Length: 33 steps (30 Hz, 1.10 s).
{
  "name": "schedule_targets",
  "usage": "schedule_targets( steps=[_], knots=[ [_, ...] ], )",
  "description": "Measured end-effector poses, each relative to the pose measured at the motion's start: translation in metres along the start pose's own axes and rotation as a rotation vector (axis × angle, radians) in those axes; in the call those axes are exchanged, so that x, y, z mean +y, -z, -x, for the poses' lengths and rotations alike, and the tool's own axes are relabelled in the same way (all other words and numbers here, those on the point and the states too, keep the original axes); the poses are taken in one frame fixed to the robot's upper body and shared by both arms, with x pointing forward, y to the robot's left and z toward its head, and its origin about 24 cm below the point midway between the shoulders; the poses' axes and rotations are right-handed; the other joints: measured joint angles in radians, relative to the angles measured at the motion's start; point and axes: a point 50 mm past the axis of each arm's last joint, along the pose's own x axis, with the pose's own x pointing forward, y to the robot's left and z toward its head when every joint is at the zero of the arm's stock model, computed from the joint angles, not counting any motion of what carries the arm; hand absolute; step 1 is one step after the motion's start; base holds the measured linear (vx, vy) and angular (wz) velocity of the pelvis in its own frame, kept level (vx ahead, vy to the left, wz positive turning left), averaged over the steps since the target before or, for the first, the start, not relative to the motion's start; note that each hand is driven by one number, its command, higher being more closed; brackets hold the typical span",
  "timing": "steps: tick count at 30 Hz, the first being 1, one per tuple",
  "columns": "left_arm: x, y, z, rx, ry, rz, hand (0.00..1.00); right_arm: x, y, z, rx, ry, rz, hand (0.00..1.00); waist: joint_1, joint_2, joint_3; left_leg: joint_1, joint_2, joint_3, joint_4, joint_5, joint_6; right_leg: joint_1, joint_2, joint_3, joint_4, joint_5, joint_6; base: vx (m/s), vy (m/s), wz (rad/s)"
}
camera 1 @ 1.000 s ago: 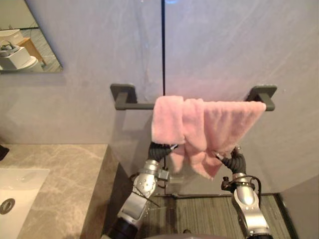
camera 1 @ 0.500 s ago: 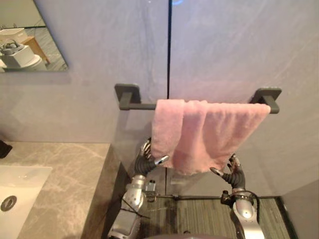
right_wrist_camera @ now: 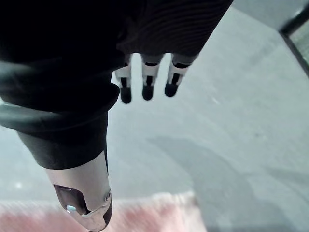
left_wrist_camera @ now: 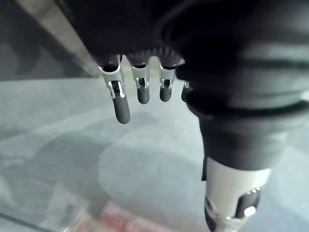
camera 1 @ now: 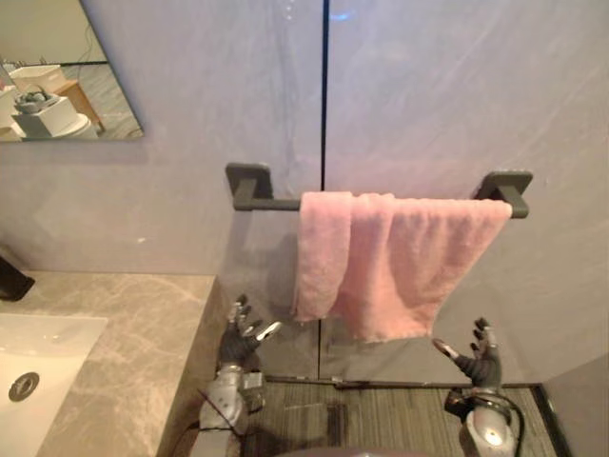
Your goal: Organize washtable
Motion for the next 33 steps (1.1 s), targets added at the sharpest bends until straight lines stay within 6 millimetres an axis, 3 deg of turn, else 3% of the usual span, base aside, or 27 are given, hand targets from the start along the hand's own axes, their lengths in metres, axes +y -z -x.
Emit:
schedule_targets(
  steps=[3,8,16,20,22,26,28,33],
  knots=[
    [0.013,-0.029,-0.002,-0.122,-0.076,0.042,0.0,-0.02,-0.032,-0.002,-0.138,0.119,-0.034,0.0,0.012,0.0,0.0,-0.001,0.005,0.017,0.02,-0.012,0.002,-0.023,-0.006,0.006,0.059,-0.031,0.001,-0.01,-0.002,-0.08],
    [0.013,-0.085,0.004,-0.387,-0.111,0.123,0.0,-0.044,-0.087,0.006,-0.374,0.287,-0.09,0.0,0.022,-0.005,-0.011,0.0,-0.001,0.03,0.044,-0.029,0.008,-0.05,-0.024,0.004,0.143,-0.083,0.006,0.01,0.007,0.03],
    [0.021,-0.165,0.043,-0.825,-0.185,0.236,0.0,-0.044,-0.172,0.031,-0.829,0.395,-0.174,0.0,0.02,0.009,-0.028,0.003,-0.003,0.031,0.058,-0.041,0.005,-0.06,-0.024,0.015,0.173,-0.1,0.006,0.01,-0.001,-0.03],
    [0.023,-0.189,0.063,-0.989,-0.195,0.278,0.0,-0.037,-0.196,0.044,-0.991,0.374,-0.229,0.0,0.02,0.016,-0.032,0.016,-0.01,0.021,0.059,-0.042,0.007,-0.051,-0.023,0.016,0.168,-0.1,0.006,-0.01,0.003,0.01],
    [0.018,-0.196,0.07,-1.037,-0.15,0.328,0.0,-0.026,-0.203,0.046,-1.039,0.3,-0.274,0.0,0.018,0.018,-0.035,0.016,-0.01,0.02,0.059,-0.047,0.01,-0.048,-0.022,0.015,0.163,-0.101,0.007,-0.07,0.007,0.03],
    [-0.023,-0.204,0.065,-0.983,0.272,0.633,0.0,0.021,-0.215,0.057,-1.074,-0.161,-0.402,0.0,0.02,0.026,-0.041,0.015,-0.013,0.019,0.066,-0.05,0.011,-0.045,-0.023,0.016,0.159,-0.097,0.01,-0.04,0.01,0.0],
    [-0.057,-0.196,0.06,-0.841,0.556,0.729,0.0,0.047,-0.215,0.068,-1.044,-0.466,-0.452,0.0,0.02,0.034,-0.048,0.017,-0.017,0.019,0.066,-0.05,0.011,-0.044,-0.023,0.017,0.16,-0.094,0.012,0.0,0.0,0.0],
    [-0.1,-0.167,0.056,-0.549,0.87,0.812,0.0,0.077,-0.198,0.073,-0.93,-0.833,-0.406,0.0,0.014,0.033,-0.049,0.029,-0.019,0.019,0.064,-0.05,0.012,-0.028,-0.023,0.023,0.151,-0.088,0.015,0.0,0.009,-0.03]
  ],
)
